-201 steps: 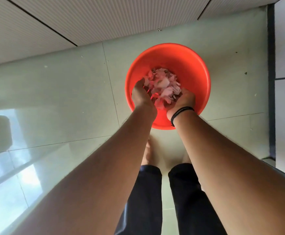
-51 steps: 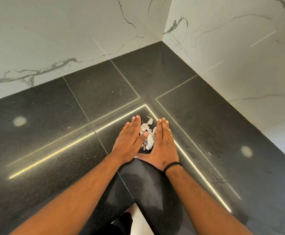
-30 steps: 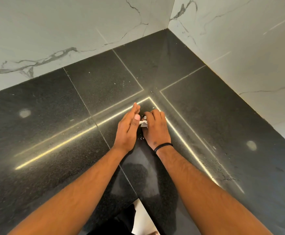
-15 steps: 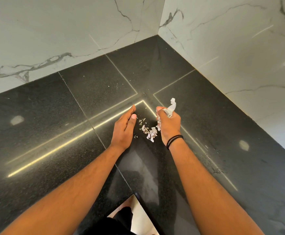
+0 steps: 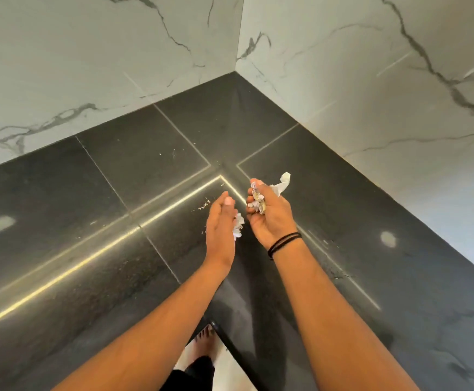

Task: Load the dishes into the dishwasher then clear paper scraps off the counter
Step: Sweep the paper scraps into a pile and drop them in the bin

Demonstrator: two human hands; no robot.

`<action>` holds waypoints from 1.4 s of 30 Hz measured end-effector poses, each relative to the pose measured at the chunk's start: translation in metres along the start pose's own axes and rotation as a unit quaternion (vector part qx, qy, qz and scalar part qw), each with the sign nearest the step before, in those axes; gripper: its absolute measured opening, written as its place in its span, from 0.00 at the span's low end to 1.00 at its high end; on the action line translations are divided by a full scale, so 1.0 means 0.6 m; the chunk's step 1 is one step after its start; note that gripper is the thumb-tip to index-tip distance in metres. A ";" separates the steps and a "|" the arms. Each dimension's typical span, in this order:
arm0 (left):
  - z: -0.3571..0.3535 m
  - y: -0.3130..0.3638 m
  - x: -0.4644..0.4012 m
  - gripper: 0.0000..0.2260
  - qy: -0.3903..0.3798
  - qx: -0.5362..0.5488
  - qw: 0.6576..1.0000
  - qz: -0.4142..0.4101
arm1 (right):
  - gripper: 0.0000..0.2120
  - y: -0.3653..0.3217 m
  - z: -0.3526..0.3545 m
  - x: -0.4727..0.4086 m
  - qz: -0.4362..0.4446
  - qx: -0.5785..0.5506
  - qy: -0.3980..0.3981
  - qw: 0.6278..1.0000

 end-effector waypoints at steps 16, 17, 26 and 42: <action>-0.102 0.114 -0.015 0.21 -0.039 0.418 0.893 0.161 | 0.23 -0.016 -0.056 0.053 0.218 0.035 0.016 0.975; -0.103 0.117 -0.013 0.20 -0.045 0.432 0.885 0.167 | 0.26 -0.021 -0.057 0.058 0.214 0.013 0.016 0.977; -0.121 0.151 0.057 0.16 -0.063 0.434 0.888 0.136 | 0.20 -0.048 -0.048 0.122 0.184 -0.079 0.032 0.979; -0.130 0.071 0.385 0.20 -0.012 0.457 0.886 0.074 | 0.20 -0.004 0.119 0.394 0.155 -0.102 -0.005 0.983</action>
Point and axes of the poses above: each hand's wrist, its own x-axis away from the middle knuckle, its own z-axis out of the back of the hand, y = z × x, the point moved 1 cm from there along -x, towards the middle knuckle, and after that the axes turned 7 degrees about x, right-handed, at the moved point
